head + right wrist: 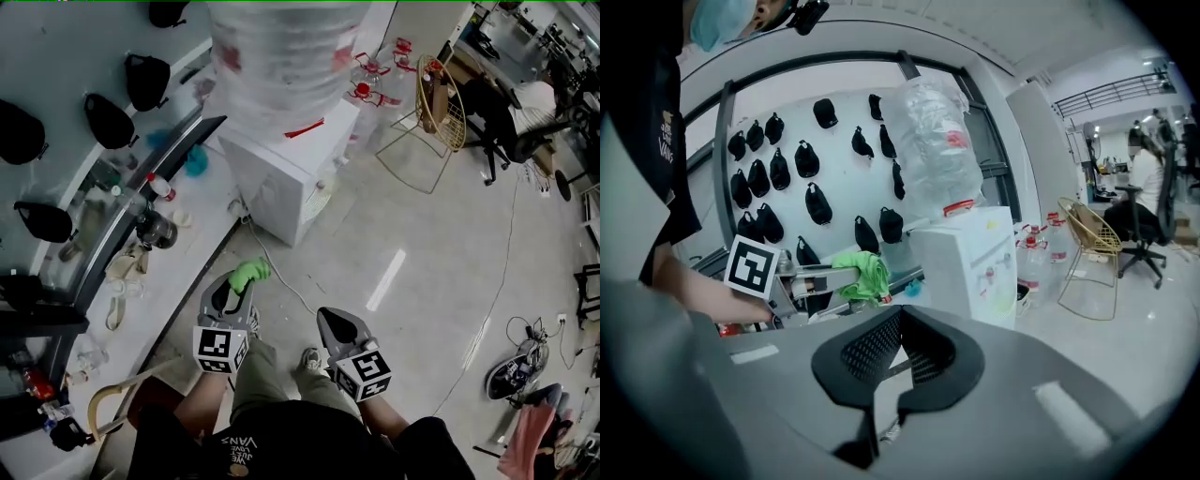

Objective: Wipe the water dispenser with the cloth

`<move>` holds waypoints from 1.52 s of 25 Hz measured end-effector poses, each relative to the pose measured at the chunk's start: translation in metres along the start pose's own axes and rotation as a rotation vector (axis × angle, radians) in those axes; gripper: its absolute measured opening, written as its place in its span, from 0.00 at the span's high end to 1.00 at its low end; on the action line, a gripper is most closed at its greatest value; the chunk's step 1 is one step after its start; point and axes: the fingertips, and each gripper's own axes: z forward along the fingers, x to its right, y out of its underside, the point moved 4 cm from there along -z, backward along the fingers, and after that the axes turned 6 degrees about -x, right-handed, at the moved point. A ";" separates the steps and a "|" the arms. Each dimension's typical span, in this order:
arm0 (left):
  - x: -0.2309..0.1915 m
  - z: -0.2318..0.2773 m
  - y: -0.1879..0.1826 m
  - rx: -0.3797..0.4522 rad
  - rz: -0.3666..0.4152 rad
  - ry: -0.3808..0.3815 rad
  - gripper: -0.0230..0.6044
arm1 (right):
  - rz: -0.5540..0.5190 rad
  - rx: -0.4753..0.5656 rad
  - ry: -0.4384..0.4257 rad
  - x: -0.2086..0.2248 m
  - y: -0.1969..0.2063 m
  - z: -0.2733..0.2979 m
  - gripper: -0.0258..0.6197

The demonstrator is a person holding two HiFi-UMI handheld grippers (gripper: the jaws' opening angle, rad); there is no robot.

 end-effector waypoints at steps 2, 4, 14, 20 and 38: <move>0.011 -0.012 -0.009 0.011 0.012 0.008 0.75 | -0.013 0.001 -0.003 -0.003 -0.002 -0.010 0.95; 0.021 -0.023 -0.015 0.017 0.026 0.013 0.75 | -0.022 0.008 -0.004 -0.005 -0.006 -0.019 0.95; 0.064 -0.069 -0.034 0.060 0.060 -0.001 0.75 | -0.077 0.053 0.004 -0.009 -0.021 -0.060 0.95; 0.076 -0.086 -0.042 0.089 0.070 -0.008 0.75 | -0.118 0.071 0.019 -0.009 -0.031 -0.072 0.95; 0.097 -0.117 -0.031 0.105 0.045 -0.038 0.75 | -0.172 0.079 0.021 -0.009 -0.027 -0.092 0.95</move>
